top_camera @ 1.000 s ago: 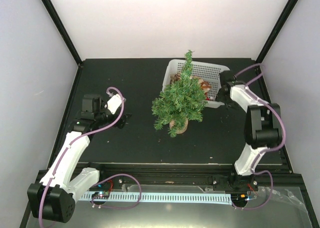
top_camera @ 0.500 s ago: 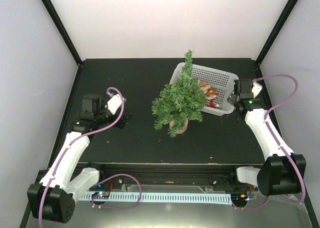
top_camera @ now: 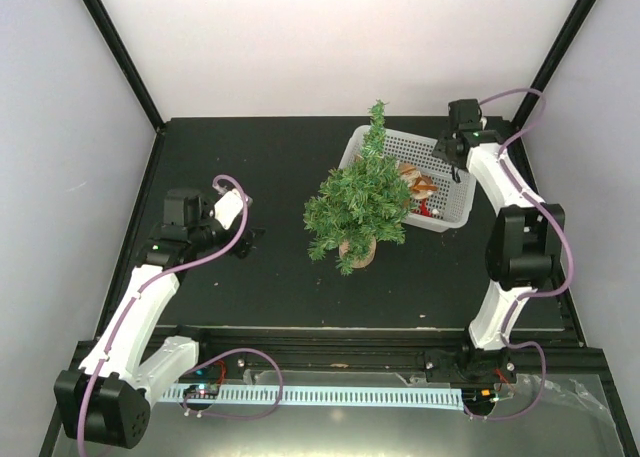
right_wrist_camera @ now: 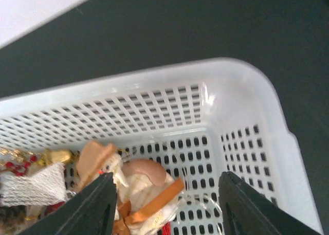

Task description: Decorate the small christmas tree

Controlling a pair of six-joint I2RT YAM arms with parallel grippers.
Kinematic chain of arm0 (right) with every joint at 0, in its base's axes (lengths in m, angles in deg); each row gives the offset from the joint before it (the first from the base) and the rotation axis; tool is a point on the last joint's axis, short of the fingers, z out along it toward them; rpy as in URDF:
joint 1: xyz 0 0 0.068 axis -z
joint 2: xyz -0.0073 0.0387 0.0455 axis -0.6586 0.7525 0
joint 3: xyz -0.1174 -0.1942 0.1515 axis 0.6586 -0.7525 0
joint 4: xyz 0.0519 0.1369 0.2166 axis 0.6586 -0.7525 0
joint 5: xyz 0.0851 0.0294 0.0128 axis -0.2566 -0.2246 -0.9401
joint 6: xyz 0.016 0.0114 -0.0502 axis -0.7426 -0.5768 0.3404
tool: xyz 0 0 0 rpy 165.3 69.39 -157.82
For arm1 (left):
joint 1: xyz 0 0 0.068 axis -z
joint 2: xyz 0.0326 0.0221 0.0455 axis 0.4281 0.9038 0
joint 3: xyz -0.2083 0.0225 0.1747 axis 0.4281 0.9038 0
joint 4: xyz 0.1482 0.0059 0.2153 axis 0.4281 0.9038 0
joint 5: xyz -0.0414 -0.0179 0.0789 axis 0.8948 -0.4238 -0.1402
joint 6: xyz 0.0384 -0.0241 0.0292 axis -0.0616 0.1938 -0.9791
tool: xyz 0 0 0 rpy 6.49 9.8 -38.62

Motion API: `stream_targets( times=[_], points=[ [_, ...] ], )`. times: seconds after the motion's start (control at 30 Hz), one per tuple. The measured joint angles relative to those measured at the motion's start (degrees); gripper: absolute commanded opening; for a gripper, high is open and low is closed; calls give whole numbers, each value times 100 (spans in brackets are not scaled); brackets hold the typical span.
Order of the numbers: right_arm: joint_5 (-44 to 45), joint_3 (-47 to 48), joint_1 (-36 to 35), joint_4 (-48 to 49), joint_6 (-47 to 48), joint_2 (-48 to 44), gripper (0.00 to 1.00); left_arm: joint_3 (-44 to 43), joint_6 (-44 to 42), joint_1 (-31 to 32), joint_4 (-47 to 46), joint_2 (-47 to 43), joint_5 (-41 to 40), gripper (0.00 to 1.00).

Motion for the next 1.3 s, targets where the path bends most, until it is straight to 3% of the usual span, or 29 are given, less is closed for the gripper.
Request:
stream_targets(
  times=[0.4, 0.67, 0.8, 0.93, 1.17, 1.3],
  points=[
    [-337, -1738, 404, 280, -302, -273, 43, 0, -2, -20, 35, -116, 2, 99],
    [66, -3248, 710, 463, -446, -1572, 39, 0, 0, -37, 35, -170, 50, 99],
    [98, -4251, 675, 605, -605, -2638, 37, 2, -2, -37, 35, -170, 109, 99],
    [203, -4793, 275, 459, -782, -3530, 36, 2, 0, -37, 35, -168, 160, 99],
    [229, -4623, -1340, 299, -1266, -3790, 37, 2, 0, -37, 35, -125, 190, 99],
    [426, -4037, -1423, 94, -1298, -3523, 54, 2, 0, -37, 35, -125, 188, 99]
  ],
)
